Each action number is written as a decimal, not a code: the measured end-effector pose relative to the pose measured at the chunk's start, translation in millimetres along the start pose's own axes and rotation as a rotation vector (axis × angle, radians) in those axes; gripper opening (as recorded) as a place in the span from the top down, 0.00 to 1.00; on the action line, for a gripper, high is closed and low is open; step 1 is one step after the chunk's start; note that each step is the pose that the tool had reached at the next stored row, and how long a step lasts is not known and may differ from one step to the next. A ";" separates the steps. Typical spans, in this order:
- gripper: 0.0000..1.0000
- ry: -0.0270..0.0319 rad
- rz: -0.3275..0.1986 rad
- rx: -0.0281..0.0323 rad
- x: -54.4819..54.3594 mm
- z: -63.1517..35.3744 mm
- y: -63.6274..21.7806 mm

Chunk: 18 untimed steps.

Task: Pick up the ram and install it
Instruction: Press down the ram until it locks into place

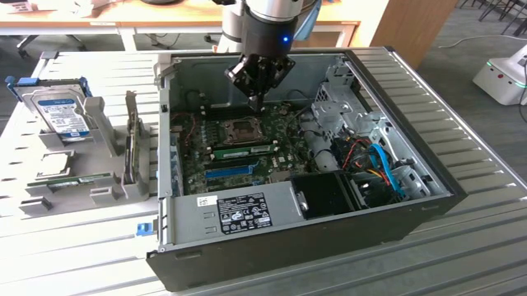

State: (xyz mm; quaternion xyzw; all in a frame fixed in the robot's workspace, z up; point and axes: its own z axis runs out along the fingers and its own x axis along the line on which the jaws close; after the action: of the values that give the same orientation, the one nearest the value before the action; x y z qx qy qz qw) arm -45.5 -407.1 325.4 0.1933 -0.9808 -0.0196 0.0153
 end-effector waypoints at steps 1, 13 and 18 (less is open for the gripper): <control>0.90 -0.0010 0.009 -0.0002 0.0 0.1 0.0; 0.90 -0.0097 0.128 -0.0019 0.4 0.5 0.2; 0.90 -0.0132 0.173 -0.0026 0.7 0.6 0.3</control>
State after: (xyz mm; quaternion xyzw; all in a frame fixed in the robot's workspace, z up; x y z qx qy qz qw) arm -46.3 -407.1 324.8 0.1075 -0.9939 -0.0207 0.0107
